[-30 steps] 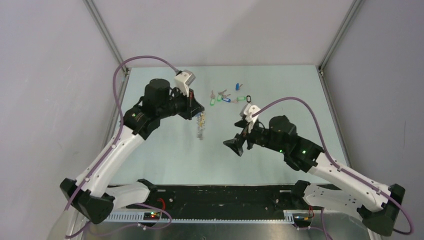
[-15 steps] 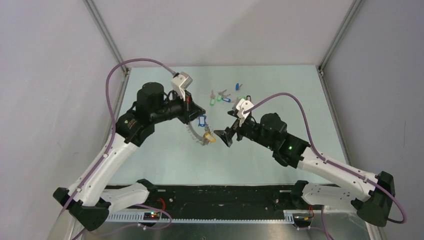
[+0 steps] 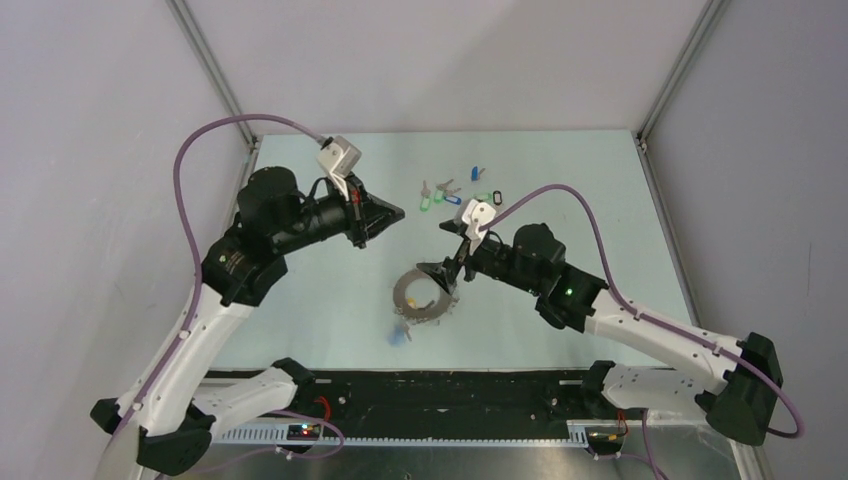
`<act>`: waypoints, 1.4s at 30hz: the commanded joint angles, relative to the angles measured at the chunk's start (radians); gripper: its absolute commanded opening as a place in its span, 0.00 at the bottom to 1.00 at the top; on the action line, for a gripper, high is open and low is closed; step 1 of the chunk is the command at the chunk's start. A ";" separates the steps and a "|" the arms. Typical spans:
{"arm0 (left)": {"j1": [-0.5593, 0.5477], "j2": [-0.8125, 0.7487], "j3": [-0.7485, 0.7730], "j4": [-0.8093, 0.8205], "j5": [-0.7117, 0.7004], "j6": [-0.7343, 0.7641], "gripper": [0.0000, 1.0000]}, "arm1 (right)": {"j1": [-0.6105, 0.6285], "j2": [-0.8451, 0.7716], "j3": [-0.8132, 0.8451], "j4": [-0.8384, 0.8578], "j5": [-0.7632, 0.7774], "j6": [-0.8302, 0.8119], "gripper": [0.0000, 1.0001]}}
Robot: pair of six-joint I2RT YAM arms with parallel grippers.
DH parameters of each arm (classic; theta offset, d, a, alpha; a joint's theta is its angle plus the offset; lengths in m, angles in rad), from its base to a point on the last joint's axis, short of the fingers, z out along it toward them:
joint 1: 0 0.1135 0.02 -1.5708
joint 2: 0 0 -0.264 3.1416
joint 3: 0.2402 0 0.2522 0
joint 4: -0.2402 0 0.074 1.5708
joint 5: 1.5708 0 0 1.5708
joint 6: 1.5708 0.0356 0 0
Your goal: Remove the keys from the keyring
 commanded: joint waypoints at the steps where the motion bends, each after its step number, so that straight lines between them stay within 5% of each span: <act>1: -0.009 -0.022 0.052 0.034 0.031 -0.021 0.00 | 0.004 0.038 0.031 0.046 -0.043 -0.019 0.92; 6: -0.008 -0.034 -0.071 0.022 -0.169 -0.045 0.01 | -0.023 0.018 0.039 -0.104 0.046 0.084 0.88; 10: -0.009 -0.017 -0.224 -0.026 -0.310 -0.126 0.42 | -0.055 0.031 0.016 -0.269 0.083 0.234 0.88; 12: -0.009 0.003 -0.293 -0.036 -0.372 -0.168 0.55 | -0.059 0.063 0.016 -0.345 0.122 0.309 0.87; 18: -0.012 0.085 -0.458 0.002 -0.456 -0.291 0.75 | -0.064 0.185 0.016 -0.468 0.247 0.495 0.83; 28: 0.001 0.039 -0.606 0.113 -0.442 -0.344 0.79 | -0.054 0.476 0.085 -0.496 0.316 0.630 0.78; 42: 0.097 -0.065 -0.719 0.198 -0.339 -0.352 0.80 | 0.001 0.784 0.235 -0.560 0.459 0.769 0.58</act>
